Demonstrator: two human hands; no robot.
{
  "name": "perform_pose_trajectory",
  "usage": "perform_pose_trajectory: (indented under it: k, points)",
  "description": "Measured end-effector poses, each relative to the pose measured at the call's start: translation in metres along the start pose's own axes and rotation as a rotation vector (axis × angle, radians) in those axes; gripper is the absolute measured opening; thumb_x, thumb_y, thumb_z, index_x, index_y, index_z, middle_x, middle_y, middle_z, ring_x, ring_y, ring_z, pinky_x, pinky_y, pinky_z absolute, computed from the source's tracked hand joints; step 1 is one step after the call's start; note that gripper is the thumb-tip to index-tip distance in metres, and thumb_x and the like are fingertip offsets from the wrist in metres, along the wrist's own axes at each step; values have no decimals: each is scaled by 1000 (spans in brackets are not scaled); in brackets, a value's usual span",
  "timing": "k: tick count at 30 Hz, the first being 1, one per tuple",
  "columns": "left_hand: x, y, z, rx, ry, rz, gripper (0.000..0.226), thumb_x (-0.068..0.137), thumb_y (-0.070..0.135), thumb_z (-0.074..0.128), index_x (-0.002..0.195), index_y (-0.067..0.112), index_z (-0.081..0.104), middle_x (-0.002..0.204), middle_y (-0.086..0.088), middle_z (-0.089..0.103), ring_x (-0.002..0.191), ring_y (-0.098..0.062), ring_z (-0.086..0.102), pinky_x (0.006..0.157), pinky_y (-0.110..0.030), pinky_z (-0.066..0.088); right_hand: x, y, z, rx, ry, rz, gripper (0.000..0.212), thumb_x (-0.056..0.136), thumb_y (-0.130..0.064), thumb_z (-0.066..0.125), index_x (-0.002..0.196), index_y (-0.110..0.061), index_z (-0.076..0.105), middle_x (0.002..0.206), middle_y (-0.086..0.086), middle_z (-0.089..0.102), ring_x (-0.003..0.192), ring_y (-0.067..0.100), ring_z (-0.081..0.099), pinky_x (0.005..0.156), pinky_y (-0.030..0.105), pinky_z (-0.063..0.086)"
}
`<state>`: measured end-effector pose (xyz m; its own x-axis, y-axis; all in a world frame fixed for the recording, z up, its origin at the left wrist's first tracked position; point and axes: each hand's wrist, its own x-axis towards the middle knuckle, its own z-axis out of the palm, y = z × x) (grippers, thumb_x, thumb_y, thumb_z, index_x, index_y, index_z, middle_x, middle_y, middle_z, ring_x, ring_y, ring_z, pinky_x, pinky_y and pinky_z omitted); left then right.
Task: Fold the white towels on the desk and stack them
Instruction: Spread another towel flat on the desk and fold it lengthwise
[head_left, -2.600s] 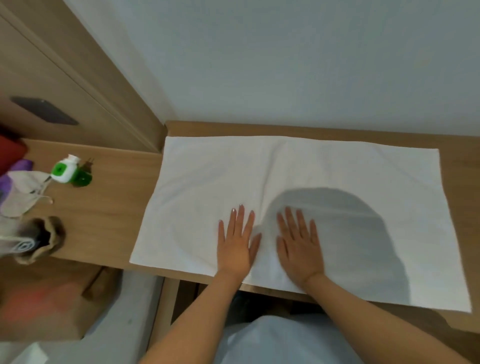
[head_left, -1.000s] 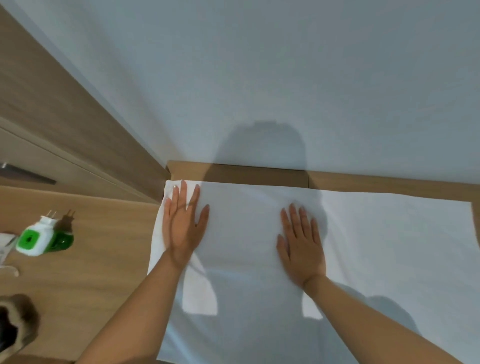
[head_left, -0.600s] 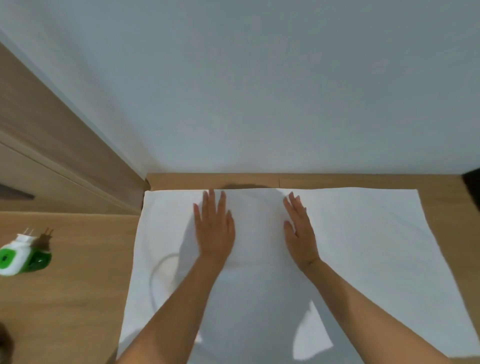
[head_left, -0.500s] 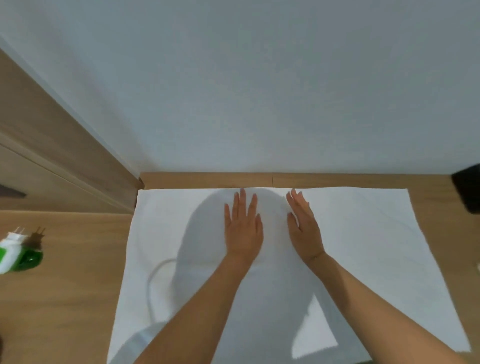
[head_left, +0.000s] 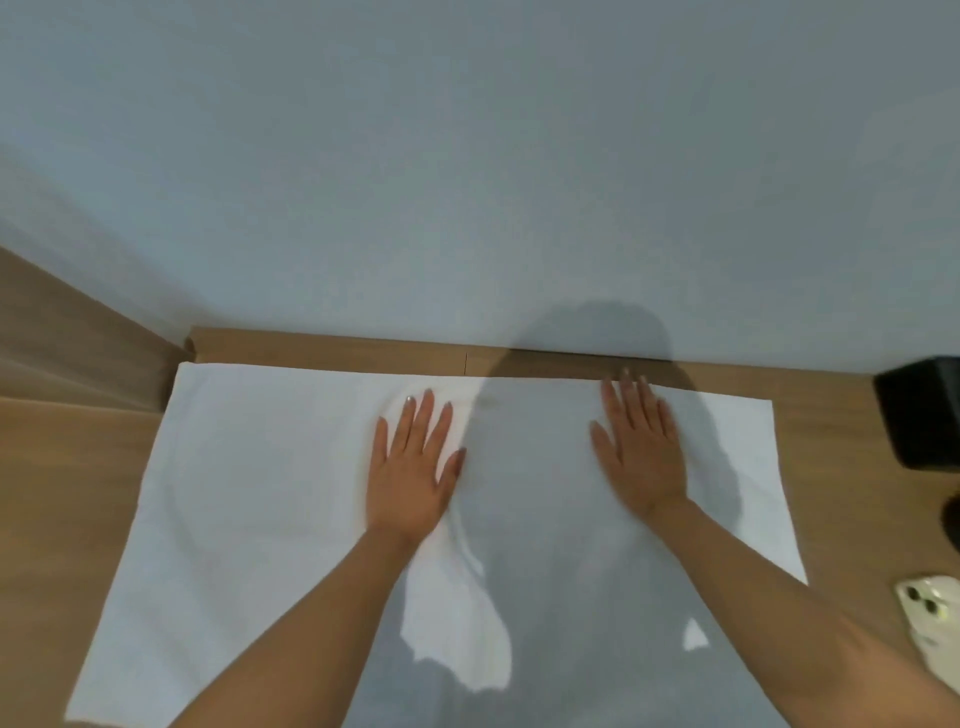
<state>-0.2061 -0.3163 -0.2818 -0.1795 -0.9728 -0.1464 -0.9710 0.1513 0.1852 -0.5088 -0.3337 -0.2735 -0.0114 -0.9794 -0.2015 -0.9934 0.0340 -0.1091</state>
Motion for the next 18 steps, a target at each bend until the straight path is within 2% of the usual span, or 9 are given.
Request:
perform_pose_trajectory:
  k: [5,10,12,14,16,18]
  points:
    - [1,1,0,8,0,-6,62,102,52,11,157,26,11,165,5,-1,152,-16,-4,122,-47,4,-9,93,-12,36,6,45,68,97,-51,7,155,-16,7,163,6,5,150,17,-1,122,33,1]
    - [4,10,-3,2,-5,-46,62,101,51,9,157,26,10,165,6,-4,151,-14,-7,122,-45,-3,-10,103,-7,31,45,4,66,99,-47,11,155,-12,7,162,5,2,150,17,-1,122,34,1]
    - [10,32,-6,-54,12,-170,57,104,42,15,157,22,13,164,3,-3,151,-14,-6,122,-46,-6,-8,102,-8,46,45,10,65,100,-45,15,154,-11,5,162,6,-1,150,19,-1,121,32,-3]
    - [15,68,-14,-103,71,-220,53,106,29,23,156,14,19,164,-4,5,152,-19,3,122,-48,-2,-8,100,-13,151,43,25,64,103,-36,29,153,-8,2,161,7,-6,150,21,-3,120,31,-6]
    - [12,111,-20,-143,122,-81,52,105,29,24,154,11,28,162,-10,15,151,-25,13,122,-50,5,-19,91,-20,288,75,16,69,101,-27,41,153,-7,-1,161,7,-10,150,20,-6,119,30,-10]
    - [-3,150,-13,-147,102,90,56,104,37,18,154,15,29,162,-9,17,151,-25,14,122,-47,6,-47,78,-21,320,68,-42,67,102,-27,39,153,-10,0,161,3,-10,149,16,-8,118,27,-13]
